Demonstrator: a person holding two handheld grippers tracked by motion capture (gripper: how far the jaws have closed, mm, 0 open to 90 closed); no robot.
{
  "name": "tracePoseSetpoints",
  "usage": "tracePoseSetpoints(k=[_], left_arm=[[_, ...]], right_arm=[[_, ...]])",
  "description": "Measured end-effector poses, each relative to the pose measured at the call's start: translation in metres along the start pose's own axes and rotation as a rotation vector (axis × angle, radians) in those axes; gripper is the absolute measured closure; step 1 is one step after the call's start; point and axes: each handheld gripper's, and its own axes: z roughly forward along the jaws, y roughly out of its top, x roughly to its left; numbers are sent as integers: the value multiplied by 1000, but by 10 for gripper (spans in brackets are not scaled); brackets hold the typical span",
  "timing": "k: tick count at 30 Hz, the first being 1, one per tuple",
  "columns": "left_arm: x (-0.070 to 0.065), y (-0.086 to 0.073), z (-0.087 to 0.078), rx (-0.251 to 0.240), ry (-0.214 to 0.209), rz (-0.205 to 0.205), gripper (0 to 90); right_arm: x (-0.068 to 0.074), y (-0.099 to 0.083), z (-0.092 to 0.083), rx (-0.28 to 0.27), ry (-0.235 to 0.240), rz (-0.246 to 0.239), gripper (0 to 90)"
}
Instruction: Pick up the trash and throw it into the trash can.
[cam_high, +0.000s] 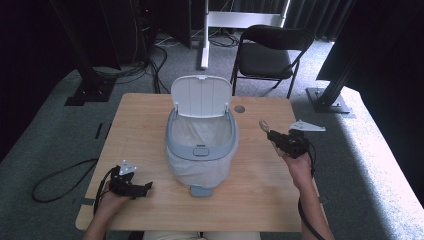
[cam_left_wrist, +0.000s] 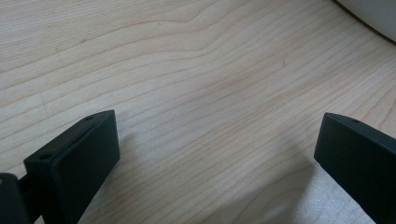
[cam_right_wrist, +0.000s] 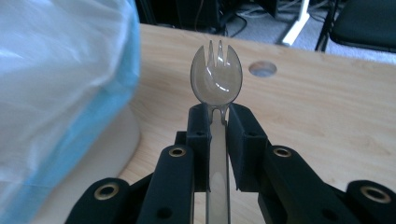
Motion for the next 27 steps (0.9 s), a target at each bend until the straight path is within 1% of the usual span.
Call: tracePoseSetpoints(k=[6, 10, 12, 14, 16, 21, 23, 27], left_arm=[[-2, 0, 2, -7, 18, 15, 3], [-3, -1, 3, -10, 30, 25, 3], [-3, -1, 3, -10, 36, 20, 3], [-3, 0, 3, -11, 38, 16, 3], [-3, 0, 3, -12, 39, 14, 3], [-3, 0, 4, -11, 39, 15, 3], [-3, 0, 4, -11, 39, 15, 3], [-3, 0, 4, -12, 38, 13, 3]], right_arm=[[11, 17, -10, -39, 32, -20, 795], [21, 30, -17, -67, 70, -32, 795], [27, 37, -21, -80, 82, -47, 795], [33, 43, -24, -97, 112, -52, 795], [39, 50, -26, -108, 132, -62, 795], [54, 65, -29, -124, 193, -80, 795], [60, 71, -30, -133, 198, -95, 795], [71, 83, -34, -150, 229, -117, 795]])
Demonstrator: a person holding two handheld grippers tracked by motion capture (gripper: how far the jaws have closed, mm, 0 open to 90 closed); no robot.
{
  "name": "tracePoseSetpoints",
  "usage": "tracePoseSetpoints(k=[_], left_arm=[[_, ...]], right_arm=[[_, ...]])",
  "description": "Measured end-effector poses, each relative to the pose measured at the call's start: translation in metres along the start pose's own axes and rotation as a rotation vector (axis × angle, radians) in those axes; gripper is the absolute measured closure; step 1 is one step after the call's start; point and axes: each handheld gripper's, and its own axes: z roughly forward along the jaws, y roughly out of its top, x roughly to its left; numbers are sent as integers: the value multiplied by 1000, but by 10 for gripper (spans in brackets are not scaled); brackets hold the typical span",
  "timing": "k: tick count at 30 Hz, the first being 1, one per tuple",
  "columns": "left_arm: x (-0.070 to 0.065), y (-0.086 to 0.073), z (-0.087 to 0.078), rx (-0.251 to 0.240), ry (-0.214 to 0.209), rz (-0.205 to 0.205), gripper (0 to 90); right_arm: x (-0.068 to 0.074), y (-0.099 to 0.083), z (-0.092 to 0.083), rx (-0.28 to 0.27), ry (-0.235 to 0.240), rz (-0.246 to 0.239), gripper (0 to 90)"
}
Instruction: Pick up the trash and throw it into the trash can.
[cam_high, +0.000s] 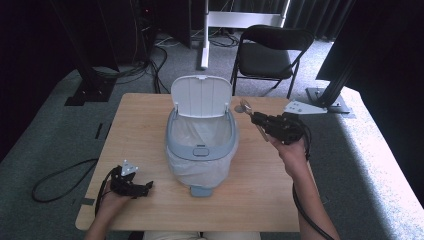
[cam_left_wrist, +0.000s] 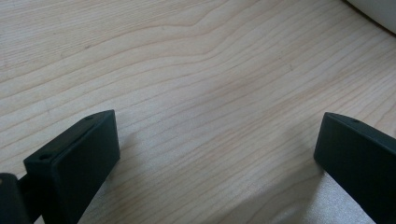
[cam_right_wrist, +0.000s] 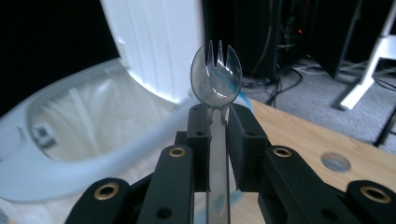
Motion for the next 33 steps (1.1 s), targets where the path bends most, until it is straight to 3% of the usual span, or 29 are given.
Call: tracePoseSetpoints(k=[15, 20, 33], left_arm=[[0, 0, 0, 0, 0, 2, 3], [0, 0, 0, 0, -1, 4, 3], [1, 0, 0, 0, -2, 3, 3]], right_arm=[[39, 48, 14, -32, 146, -83, 795], [51, 63, 24, -20, 173, -122, 795], [61, 72, 63, 34, 226, -137, 795]])
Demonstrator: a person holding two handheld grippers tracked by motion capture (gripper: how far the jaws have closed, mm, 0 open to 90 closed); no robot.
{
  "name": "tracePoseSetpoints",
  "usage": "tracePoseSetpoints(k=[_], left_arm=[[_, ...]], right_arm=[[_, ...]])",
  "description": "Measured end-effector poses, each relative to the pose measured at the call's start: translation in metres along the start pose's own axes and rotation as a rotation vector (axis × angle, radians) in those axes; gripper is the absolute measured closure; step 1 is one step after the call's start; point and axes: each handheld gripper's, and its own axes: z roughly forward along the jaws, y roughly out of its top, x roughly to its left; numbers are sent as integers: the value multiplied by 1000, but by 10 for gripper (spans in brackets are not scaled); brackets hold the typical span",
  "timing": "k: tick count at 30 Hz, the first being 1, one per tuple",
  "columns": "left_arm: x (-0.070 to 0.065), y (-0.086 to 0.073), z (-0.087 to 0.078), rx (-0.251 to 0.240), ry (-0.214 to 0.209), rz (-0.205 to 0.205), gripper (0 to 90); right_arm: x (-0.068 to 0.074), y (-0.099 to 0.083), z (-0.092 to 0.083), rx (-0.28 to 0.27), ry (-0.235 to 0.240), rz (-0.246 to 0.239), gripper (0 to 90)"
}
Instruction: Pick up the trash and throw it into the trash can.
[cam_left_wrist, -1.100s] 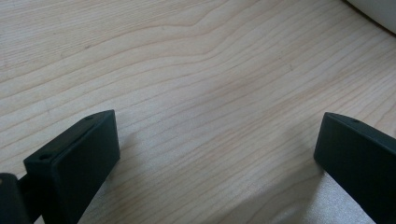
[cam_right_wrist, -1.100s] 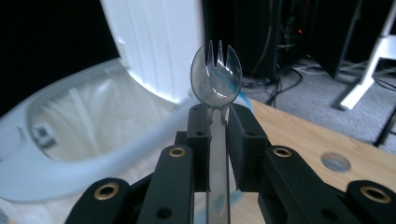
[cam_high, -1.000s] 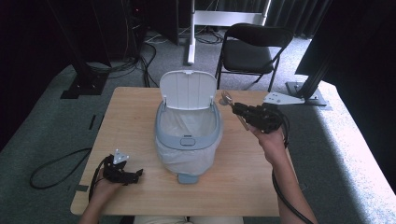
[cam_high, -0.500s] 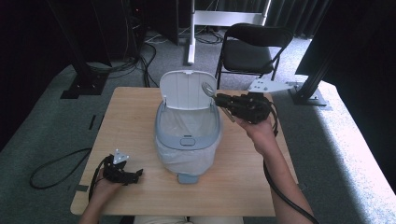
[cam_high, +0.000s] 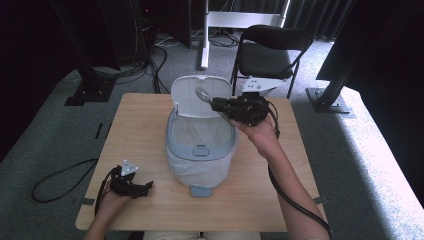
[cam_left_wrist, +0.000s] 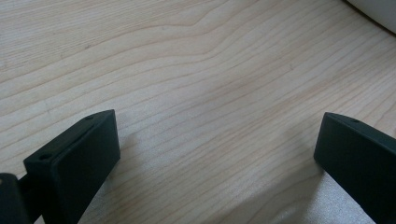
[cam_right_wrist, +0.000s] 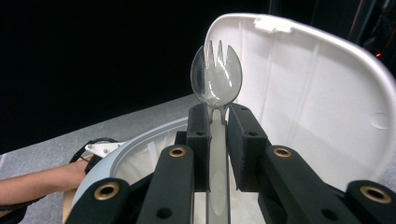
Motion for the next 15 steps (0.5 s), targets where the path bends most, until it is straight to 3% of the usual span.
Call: tracePoseSetpoints(k=[8, 15], left_arm=[[0, 0, 0, -1, 1, -3, 3], [0, 0, 0, -1, 4, -8, 3]], right_arm=[[-4, -2, 19, 51, 17, -5, 789], [0, -4, 21, 31, 14, -25, 501]])
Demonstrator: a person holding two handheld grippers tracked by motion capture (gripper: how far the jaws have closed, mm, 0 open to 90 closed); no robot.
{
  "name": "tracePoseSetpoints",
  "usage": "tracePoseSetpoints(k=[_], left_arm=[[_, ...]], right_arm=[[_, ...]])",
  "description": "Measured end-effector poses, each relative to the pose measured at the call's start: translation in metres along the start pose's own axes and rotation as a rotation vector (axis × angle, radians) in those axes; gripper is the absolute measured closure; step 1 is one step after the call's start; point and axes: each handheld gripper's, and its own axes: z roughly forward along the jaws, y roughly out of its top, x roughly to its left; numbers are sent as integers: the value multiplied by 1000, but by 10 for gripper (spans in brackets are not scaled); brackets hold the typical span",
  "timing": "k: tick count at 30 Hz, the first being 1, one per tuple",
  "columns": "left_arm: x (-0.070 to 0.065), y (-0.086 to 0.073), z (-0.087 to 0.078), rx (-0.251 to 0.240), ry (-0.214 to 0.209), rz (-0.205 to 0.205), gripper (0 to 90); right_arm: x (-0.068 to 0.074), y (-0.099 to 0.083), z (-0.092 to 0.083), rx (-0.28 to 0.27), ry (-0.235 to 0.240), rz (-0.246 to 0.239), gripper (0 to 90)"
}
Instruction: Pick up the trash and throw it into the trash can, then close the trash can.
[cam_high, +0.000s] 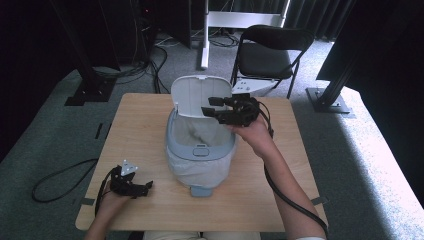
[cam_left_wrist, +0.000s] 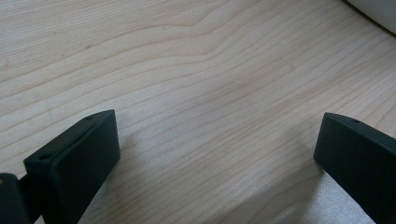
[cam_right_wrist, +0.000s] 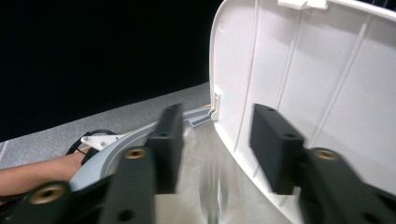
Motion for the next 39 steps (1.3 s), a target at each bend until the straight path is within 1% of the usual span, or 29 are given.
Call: tracePoseSetpoints(k=[1, 2, 3, 4, 5, 6, 7, 8, 9, 10, 11, 12, 13, 15, 16, 17, 18, 19, 21, 23, 26, 27, 28, 29, 30, 32, 34, 36, 39], left_arm=[[0, 0, 0, 0, 0, 0, 4], [0, 0, 0, 0, 0, 0, 4], [0, 0, 0, -1, -1, -1, 3], [0, 0, 0, 1, -2, 2, 3], [-1, 0, 0, 1, -4, 4, 4], [-1, 0, 0, 2, -5, 6, 3], [-1, 0, 0, 2, -5, 6, 3], [-1, 0, -1, 3, -12, 6, 4], [0, 0, -1, 6, -14, 5, 4], [0, 0, -2, -1, -12, 4, 4], [0, 1, -3, -2, -11, 3, 4], [0, 2, -4, -6, -11, -1, 4], [0, 2, -4, -6, -11, -1, 4], [2, 4, -6, -17, -16, -5, 4], [2, 4, -6, -17, -16, -5, 4], [1, 5, -8, -24, -17, 3, 4], [1, 7, -9, -25, -16, 13, 3], [1, 8, -9, -23, -19, 15, 4], [1, 10, -11, -30, -15, 20, 4], [3, 14, -14, -43, -20, 19, 4], [7, 23, -21, -75, -22, 4, 4], [8, 26, -24, -92, -26, -2, 9], [10, 30, -28, -107, -35, -2, 54], [10, 35, -30, -113, -35, 7, 56], [10, 40, -34, -113, -15, 26, 56], [11, 49, -37, -124, -8, 37, 56], [11, 59, -41, -128, -3, 53, 56], [10, 70, -45, -137, -10, 65, 56], [10, 87, -50, -157, -18, 86, 56]], right_arm=[[0, 0, 0, 0, 0, 0, 501], [0, 0, -1, -4, -1, 4, 469], [0, -1, -3, -11, 0, 30, 373], [1, -1, -5, -16, 1, 36, 334], [1, -2, -6, -12, 1, 37, 271], [2, -3, -7, -12, -2, 41, 230], [2, -3, -7, -12, -2, 41, 230], [2, -6, -11, -23, 19, 53, 175], [3, -8, -13, -18, 36, 42, 122], [4, -11, -14, -11, 40, 29, 129], [4, -14, -16, -10, 29, 23, 127], [3, -17, -18, -13, 25, 34, 127], [3, -17, -18, -13, 25, 34, 127], [-2, -23, -21, -33, 24, 68, 128], [-5, -28, -25, -38, 3, 95, 134], [-7, -32, -28, -33, 0, 112, 134], [-8, -34, -29, -26, -7, 113, 134], [-10, -38, -31, -17, -41, 109, 134], [-13, -43, -33, 2, -81, 116, 134], [-17, -49, -36, 13, -100, 123, 133], [-26, -59, -42, 6, -126, 125, 133], [-29, -61, -43, -1, -131, 126, 133], [-33, -65, -45, -17, -136, 123, 132], [-37, -67, -46, -29, -143, 126, 132], [-40, -69, -48, -31, -155, 131, 131], [-48, -73, -52, -46, -174, 156, 130], [-53, -75, -54, -47, -189, 174, 130], [-59, -77, -55, -42, -212, 189, 130], [-66, -79, -56, -43, -227, 212, 130]])
